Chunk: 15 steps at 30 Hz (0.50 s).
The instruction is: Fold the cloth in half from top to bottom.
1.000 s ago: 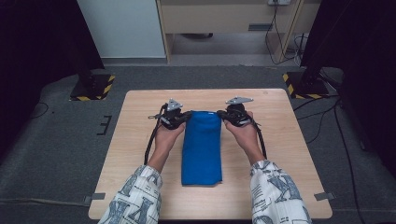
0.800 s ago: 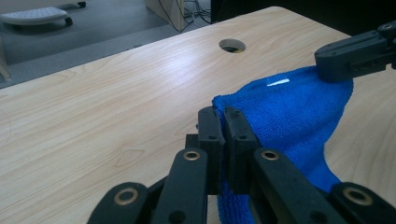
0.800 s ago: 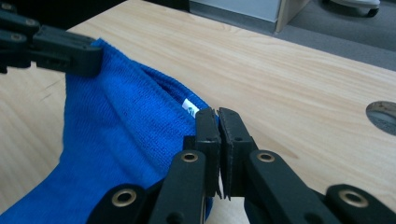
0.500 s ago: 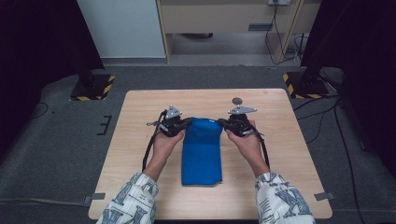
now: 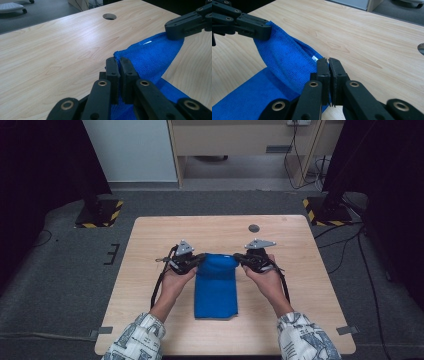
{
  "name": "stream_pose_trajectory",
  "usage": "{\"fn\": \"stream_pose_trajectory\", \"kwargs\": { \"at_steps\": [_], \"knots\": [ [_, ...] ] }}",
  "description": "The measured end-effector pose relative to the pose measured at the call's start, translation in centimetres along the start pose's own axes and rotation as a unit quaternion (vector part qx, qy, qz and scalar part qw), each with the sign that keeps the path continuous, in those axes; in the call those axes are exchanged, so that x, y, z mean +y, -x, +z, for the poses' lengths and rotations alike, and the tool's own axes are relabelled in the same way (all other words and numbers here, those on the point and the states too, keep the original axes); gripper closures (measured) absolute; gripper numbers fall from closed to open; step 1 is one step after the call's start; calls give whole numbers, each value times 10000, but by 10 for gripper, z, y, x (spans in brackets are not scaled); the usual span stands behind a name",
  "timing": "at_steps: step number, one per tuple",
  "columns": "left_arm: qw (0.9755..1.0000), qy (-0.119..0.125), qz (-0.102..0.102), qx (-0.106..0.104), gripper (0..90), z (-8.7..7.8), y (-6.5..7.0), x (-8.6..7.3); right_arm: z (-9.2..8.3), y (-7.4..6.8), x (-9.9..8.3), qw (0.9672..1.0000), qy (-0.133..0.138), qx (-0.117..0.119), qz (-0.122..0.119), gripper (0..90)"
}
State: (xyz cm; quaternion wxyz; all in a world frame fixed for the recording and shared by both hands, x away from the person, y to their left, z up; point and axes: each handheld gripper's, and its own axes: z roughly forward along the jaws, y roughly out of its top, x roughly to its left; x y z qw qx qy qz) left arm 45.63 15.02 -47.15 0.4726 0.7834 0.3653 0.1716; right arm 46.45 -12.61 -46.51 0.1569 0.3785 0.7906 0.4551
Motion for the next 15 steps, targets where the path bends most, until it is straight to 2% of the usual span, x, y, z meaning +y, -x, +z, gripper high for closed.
{"fn": "stream_pose_trajectory", "kwargs": {
  "at_steps": [5,15],
  "knots": [
    [10000,11,-42,-29,865,-3,-1,-1,-1,-4,-1,10000,-37,49,-30,877],
    [10000,-35,-4,-64,864,-3,-1,-7,2,-5,-5,9999,-95,81,-20,877]
  ]
}}
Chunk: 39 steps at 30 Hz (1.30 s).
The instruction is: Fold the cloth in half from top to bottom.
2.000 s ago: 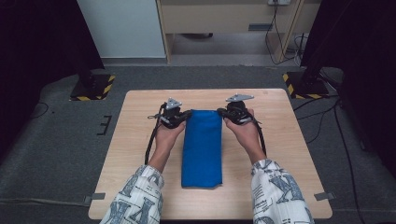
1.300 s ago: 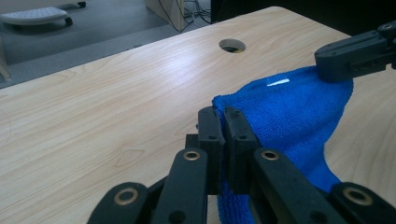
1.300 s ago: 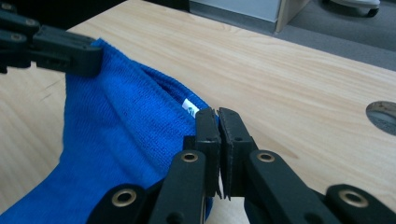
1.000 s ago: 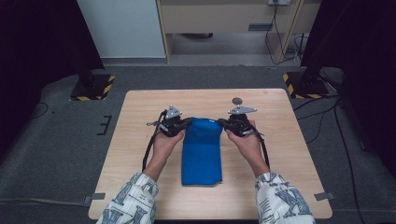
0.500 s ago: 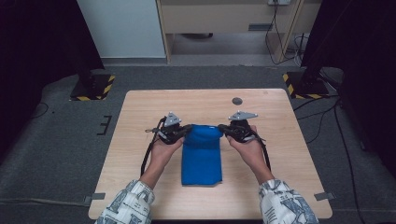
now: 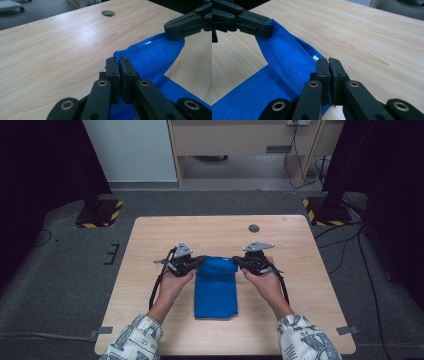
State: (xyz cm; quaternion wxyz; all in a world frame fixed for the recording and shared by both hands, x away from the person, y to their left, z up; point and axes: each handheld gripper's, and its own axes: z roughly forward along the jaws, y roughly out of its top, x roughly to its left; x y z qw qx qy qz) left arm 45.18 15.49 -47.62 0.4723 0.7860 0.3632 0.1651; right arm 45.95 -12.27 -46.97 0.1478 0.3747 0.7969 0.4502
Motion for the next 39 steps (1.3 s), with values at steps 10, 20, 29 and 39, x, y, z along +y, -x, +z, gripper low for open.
{"fn": "stream_pose_trajectory", "kwargs": {
  "at_steps": [10,20,29,39],
  "knots": [
    [10000,10,-29,-28,863,-5,4,-8,-5,-7,-4,10000,21,72,-35,878],
    [10000,47,15,-64,862,-12,9,-9,-11,-15,-8,9998,36,106,-134,878],
    [9998,103,47,-156,860,-19,16,-10,-22,-18,-11,9998,84,135,-115,878],
    [9997,133,84,-189,860,-27,26,-8,-34,-25,-16,9996,169,177,-156,878]
  ]
}}
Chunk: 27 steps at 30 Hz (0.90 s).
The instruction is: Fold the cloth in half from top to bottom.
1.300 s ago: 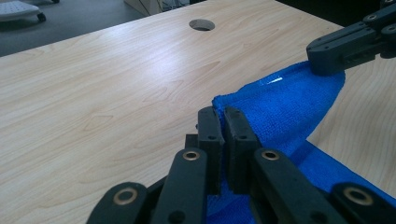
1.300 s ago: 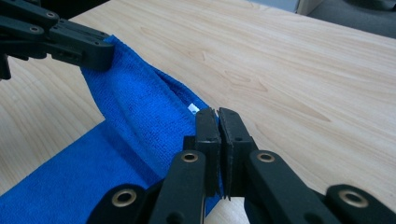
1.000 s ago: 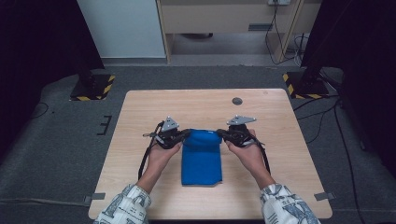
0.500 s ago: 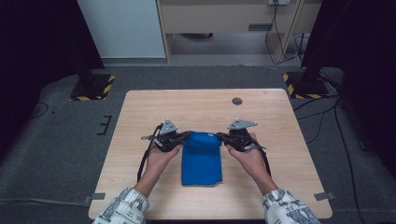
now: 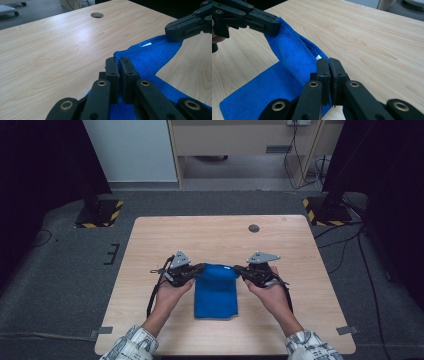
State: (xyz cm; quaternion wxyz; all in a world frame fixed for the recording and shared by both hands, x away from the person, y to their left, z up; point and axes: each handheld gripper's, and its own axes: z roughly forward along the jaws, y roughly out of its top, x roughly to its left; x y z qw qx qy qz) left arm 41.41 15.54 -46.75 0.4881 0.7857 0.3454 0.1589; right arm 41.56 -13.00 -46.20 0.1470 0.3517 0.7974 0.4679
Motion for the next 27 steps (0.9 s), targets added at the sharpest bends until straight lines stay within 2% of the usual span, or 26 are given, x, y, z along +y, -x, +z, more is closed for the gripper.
{"fn": "stream_pose_trajectory", "kwargs": {
  "at_steps": [11,19,27],
  "knots": [
    [9999,-27,-33,-96,860,-5,4,-11,0,-4,-8,9999,-91,87,3,877],
    [9999,-40,-28,-127,859,-7,8,-18,-4,-8,-11,9998,-81,164,-35,877],
    [9999,-11,-20,-170,858,-10,10,-22,-8,-12,-16,9997,-22,225,25,876]
  ]
}}
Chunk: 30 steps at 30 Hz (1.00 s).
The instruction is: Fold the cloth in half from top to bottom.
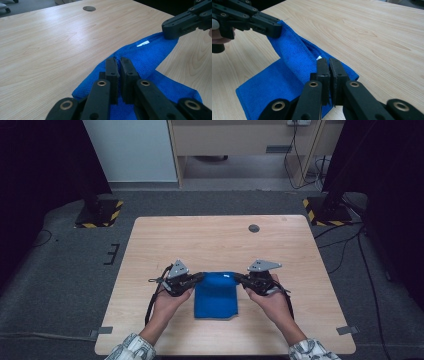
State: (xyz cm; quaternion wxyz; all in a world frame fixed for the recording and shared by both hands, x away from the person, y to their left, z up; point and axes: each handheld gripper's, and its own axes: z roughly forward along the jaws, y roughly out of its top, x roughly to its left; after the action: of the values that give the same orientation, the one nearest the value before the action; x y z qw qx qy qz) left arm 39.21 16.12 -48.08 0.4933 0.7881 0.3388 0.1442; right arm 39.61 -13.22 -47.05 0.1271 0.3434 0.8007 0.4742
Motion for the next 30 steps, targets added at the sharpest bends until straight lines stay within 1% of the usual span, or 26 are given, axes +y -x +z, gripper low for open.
{"fn": "stream_pose_trajectory", "kwargs": {
  "at_steps": [3,5,11,17,20,24,30],
  "knots": [
    [10000,45,-26,11,855,-2,0,-2,-2,-2,-1,10000,10,42,3,876],
    [10000,26,15,23,856,-3,0,-3,-2,-5,-2,10000,3,61,-17,876],
    [10000,16,-1,-13,854,-9,1,-8,-5,-12,-3,9999,9,146,-27,875],
    [10000,-61,14,-66,851,-15,5,-15,-8,-18,-3,9997,-1,220,-83,874],
    [9999,-71,32,-106,851,-16,7,-17,-8,-20,-6,9997,-29,220,-97,874],
    [9997,-193,61,-165,850,-15,11,-22,-8,-21,-13,9996,-84,254,-56,874],
    [9996,-200,67,-198,845,-17,14,-24,-11,-23,-20,9995,-127,286,-80,872]
  ]
}}
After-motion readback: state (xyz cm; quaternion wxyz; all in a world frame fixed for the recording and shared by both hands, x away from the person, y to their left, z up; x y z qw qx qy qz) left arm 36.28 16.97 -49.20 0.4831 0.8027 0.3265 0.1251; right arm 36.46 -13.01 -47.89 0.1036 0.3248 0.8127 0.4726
